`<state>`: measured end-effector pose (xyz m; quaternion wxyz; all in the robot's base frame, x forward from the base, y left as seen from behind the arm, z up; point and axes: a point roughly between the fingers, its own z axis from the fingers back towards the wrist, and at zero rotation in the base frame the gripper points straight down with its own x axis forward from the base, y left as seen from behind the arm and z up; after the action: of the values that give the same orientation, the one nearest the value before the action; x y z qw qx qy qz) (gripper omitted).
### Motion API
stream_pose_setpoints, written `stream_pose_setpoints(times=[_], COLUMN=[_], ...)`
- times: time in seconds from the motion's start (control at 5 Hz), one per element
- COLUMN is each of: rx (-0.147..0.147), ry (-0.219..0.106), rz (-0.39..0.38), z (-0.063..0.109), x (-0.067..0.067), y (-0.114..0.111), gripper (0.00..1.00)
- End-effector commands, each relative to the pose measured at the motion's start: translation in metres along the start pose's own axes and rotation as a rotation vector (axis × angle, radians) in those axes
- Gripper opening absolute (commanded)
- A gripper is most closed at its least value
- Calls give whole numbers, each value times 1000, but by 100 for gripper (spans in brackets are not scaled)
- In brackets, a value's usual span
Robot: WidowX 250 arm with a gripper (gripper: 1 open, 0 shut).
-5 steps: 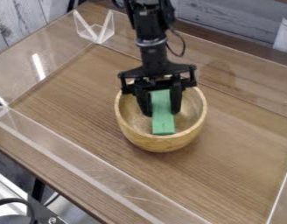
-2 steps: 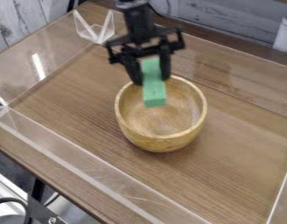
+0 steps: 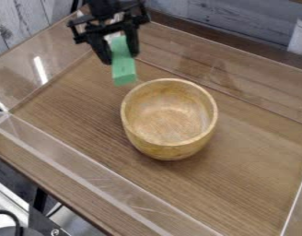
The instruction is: Remove the green block from inside the brown bowl and put it on the table
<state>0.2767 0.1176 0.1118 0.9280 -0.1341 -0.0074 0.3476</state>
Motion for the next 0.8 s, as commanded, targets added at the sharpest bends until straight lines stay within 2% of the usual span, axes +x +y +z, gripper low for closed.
stream_pose_setpoints(times=[0.0, 0.4, 0.6], rx=[1, 36, 45], ry=[-60, -85, -100], rz=[-30, -48, -49], z=[9, -16, -27], x=[5, 1, 5], y=[-2, 10, 15], gripper=[0, 0, 0])
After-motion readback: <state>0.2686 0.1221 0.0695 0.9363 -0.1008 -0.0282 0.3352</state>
